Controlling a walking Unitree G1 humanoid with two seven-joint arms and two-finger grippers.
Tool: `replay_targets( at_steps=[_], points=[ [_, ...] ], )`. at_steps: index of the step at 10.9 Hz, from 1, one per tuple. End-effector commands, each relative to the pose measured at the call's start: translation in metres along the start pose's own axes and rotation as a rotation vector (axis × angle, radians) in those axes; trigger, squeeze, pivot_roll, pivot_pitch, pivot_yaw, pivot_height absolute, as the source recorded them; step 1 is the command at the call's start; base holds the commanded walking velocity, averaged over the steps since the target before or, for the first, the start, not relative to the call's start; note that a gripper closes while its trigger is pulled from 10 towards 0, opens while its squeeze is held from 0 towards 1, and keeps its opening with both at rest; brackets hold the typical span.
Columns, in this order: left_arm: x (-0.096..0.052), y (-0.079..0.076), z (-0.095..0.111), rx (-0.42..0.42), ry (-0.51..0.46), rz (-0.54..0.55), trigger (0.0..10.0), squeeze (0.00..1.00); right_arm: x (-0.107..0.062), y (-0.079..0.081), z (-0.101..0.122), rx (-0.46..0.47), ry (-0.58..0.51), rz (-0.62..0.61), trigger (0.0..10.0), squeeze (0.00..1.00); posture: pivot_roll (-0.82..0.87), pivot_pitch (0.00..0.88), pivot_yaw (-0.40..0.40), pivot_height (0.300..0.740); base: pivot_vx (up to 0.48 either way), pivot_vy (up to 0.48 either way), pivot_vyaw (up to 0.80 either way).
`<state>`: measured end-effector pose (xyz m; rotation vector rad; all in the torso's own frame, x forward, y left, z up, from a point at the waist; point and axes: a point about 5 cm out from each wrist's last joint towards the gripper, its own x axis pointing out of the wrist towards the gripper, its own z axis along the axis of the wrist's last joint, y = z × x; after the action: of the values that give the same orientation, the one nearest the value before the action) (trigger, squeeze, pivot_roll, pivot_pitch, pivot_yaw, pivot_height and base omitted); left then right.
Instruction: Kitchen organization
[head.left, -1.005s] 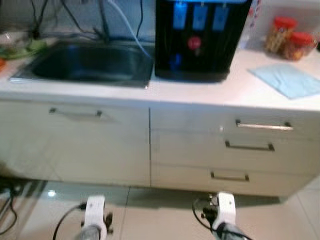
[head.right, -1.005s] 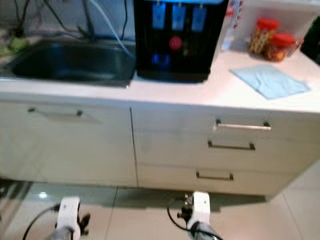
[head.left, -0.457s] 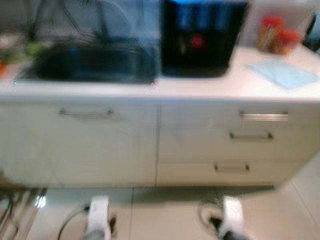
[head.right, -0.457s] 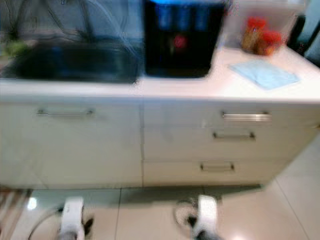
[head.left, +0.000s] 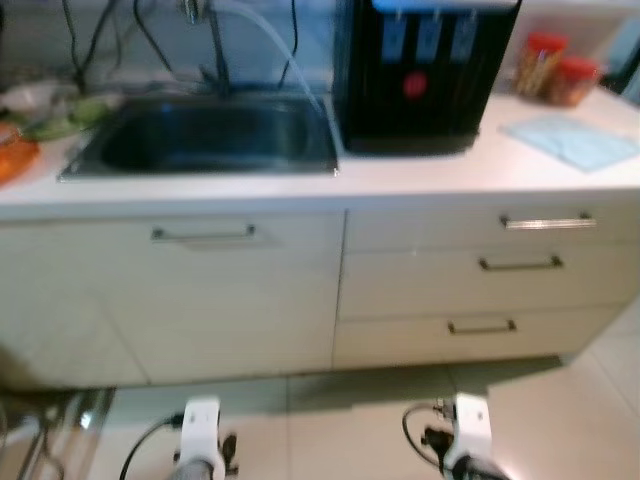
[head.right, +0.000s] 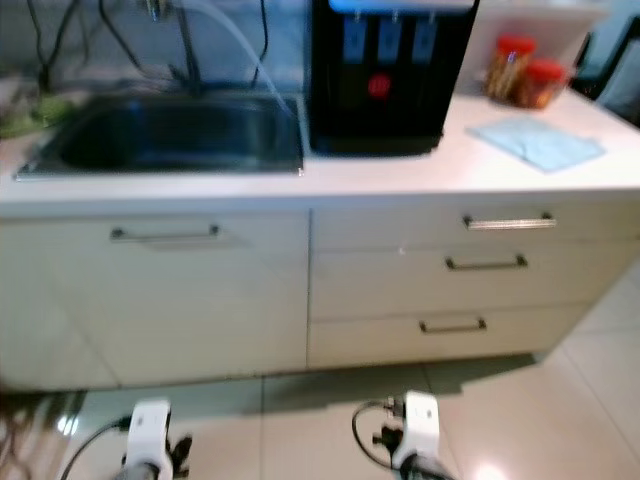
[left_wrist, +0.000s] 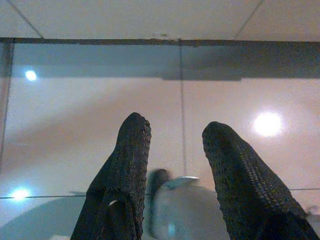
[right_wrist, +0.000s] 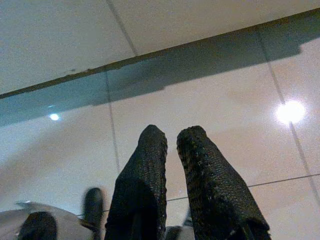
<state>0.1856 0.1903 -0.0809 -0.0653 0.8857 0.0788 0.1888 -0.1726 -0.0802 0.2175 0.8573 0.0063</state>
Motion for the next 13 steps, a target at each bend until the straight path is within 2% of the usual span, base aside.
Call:
replay_targets(
  at_steps=[1, 11, 13],
  points=[
    [-0.0004, 0.0099, 0.0037, 0.010, -0.009, 0.029, 10.0, 0.00, 0.0033, 0.0103, 0.0056, 0.003, -0.016, 0.027, 10.0, 0.00, 0.16, 0.003, -0.014, 0.740, 0.000, 0.476, 0.00],
    [-0.0007, 0.0108, 0.0034, 0.007, -0.013, 0.035, 10.0, 0.00, 0.0034, 0.0124, 0.0041, -0.007, -0.007, 0.037, 10.0, 0.00, 0.18, 0.008, -0.019, 0.740, 0.000, 0.476, 0.00],
    [-0.0007, 0.0107, 0.0037, 0.009, -0.019, 0.034, 10.0, 0.00, 0.0037, 0.0137, 0.0043, -0.013, -0.008, 0.042, 10.0, 0.00, 0.18, 0.008, -0.019, 0.740, 0.000, 0.133, 0.00]
  ],
)
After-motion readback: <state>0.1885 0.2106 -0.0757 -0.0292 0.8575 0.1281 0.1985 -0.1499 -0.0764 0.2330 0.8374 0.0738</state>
